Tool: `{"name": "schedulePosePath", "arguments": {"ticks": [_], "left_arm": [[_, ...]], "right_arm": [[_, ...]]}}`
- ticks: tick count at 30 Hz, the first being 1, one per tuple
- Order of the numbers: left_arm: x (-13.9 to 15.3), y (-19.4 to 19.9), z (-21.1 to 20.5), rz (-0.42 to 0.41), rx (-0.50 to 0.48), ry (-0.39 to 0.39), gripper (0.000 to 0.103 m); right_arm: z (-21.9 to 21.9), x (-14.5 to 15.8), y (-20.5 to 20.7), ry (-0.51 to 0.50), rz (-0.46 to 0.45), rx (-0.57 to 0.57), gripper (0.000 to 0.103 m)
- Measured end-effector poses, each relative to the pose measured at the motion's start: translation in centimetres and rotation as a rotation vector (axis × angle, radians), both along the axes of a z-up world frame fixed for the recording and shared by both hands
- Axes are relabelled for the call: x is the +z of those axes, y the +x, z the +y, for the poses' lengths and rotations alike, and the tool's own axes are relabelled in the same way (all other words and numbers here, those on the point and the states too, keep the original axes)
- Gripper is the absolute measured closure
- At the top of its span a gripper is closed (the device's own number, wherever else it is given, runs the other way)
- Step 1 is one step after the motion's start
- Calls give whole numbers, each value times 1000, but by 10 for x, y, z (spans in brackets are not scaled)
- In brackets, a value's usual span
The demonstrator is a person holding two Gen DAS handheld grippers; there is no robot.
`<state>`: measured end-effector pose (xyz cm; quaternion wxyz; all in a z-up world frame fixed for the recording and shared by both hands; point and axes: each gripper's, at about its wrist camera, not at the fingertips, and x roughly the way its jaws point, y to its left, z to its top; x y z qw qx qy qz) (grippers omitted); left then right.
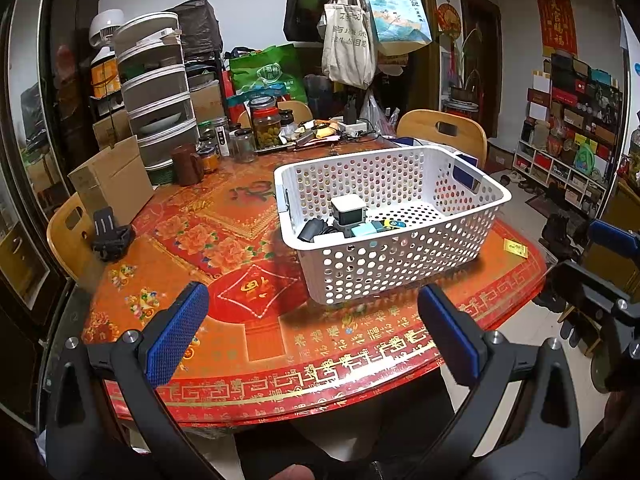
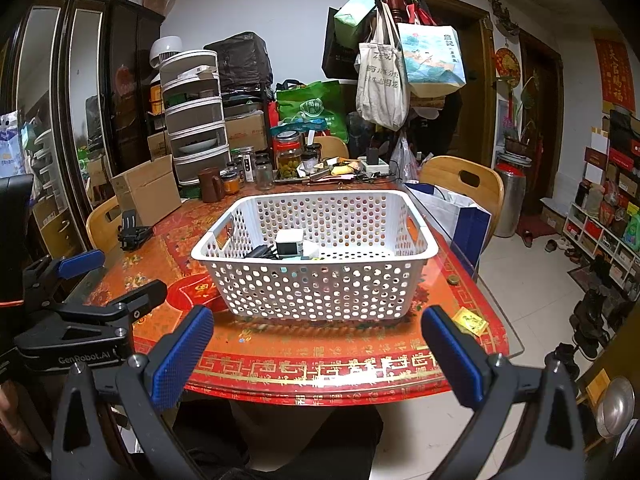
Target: Organize rigid objects
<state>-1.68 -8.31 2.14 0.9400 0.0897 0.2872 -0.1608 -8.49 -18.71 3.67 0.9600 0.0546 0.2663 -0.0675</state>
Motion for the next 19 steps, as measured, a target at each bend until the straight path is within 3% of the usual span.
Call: {"name": "schedulePosePath", "arguments": {"ticks": [19], "left_arm": [[-4,1,-2,-10,6,11,0]], "right_arm": [[3,-2,0,-8,6,8,0]]}}
